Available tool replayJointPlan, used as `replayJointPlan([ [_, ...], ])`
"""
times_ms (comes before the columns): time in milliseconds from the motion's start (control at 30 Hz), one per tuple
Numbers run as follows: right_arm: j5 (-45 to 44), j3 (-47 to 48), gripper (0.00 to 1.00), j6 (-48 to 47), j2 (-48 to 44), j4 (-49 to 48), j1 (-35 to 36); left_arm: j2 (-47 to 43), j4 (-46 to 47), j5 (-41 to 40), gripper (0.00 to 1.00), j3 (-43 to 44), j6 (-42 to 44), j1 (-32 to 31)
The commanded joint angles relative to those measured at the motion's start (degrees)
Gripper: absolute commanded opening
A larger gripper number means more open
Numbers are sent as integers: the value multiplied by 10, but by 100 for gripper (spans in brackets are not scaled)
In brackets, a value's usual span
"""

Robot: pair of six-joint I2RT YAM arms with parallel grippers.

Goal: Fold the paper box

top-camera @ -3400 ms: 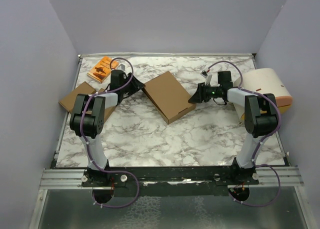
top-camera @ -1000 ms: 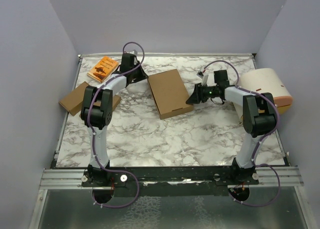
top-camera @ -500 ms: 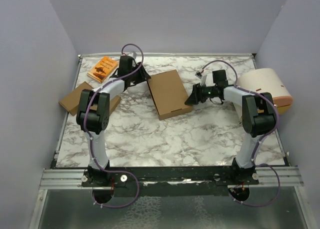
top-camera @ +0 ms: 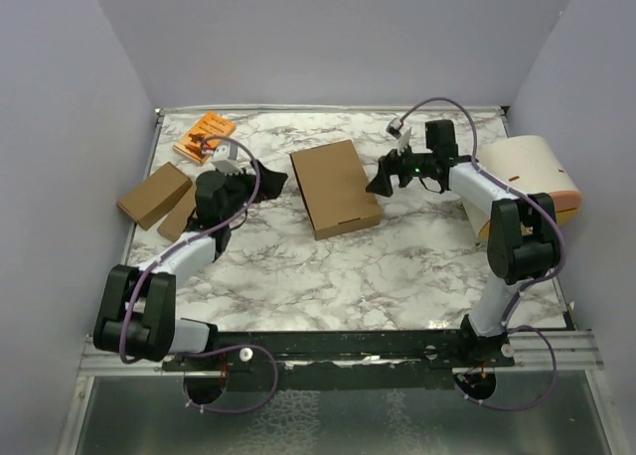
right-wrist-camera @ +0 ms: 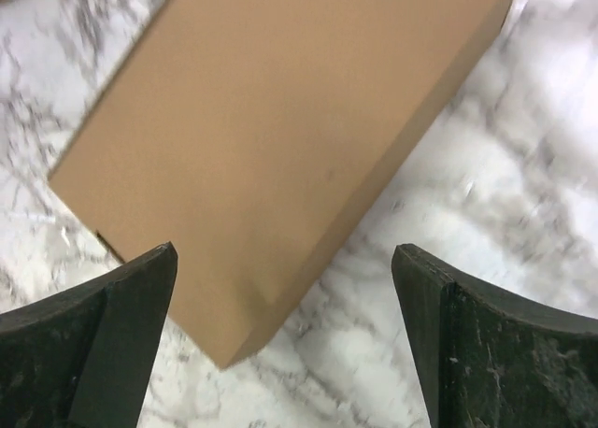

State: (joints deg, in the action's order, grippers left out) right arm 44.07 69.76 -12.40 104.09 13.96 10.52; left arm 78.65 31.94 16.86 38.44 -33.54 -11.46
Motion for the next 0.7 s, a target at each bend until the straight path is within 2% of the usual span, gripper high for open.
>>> replayJointPlan([
  [0, 82, 100, 100, 19, 44, -37, -3, -55, 167, 1, 98, -100, -14, 5],
  [67, 174, 182, 100, 29, 125, 50, -5, -52, 196, 51, 99, -119, -36, 12],
  [100, 190, 193, 100, 42, 150, 55, -3, -47, 203, 79, 99, -121, -51, 13],
  [167, 170, 165, 100, 96, 150, -8, -4, -31, 207, 117, 98, -123, -87, 14],
  [233, 153, 159, 97, 122, 155, -27, -7, -11, 230, 138, 96, -131, -119, 14],
  [333, 124, 174, 85, 146, 174, -10, -7, 21, 272, 143, 95, -144, -152, 14],
  [667, 57, 185, 45, 190, 213, 14, -17, 116, 312, 145, 92, -133, -210, 5],
])
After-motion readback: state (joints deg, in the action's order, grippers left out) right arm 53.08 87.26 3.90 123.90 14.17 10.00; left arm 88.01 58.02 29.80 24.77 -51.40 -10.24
